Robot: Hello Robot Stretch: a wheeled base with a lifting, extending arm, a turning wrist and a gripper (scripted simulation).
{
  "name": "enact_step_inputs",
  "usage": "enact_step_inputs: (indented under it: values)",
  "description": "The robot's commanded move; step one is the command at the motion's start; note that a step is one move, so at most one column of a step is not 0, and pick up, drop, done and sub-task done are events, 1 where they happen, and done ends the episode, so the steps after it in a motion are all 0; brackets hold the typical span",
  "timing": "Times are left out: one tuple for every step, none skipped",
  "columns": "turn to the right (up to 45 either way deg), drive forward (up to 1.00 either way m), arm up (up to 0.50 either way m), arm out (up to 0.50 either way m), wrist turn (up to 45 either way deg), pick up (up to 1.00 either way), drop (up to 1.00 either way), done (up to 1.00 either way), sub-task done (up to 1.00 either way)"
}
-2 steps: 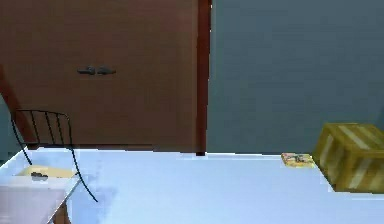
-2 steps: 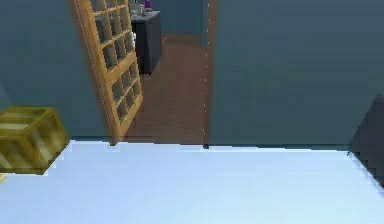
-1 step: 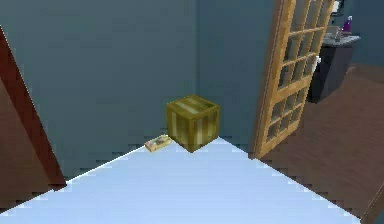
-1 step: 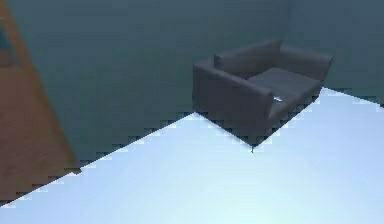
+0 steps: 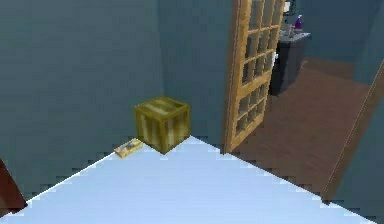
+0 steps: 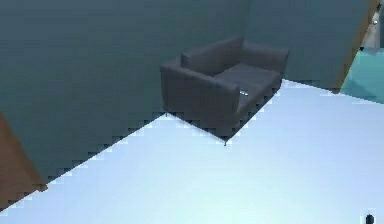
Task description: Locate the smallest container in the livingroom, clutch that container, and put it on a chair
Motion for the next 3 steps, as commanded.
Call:
enact_step_inputs:
  values:
    - [0.0, 0.95, 0.00, 0.00, 0.0, 0.00, 0.00, 0.00, 0.00]
    - [45.0, 0.00, 0.00, 0.00, 0.0, 0.00, 0.00, 0.00, 0.00]
    - [45.0, 0.00, 0.00, 0.00, 0.0, 0.00, 0.00, 0.00, 0.00]
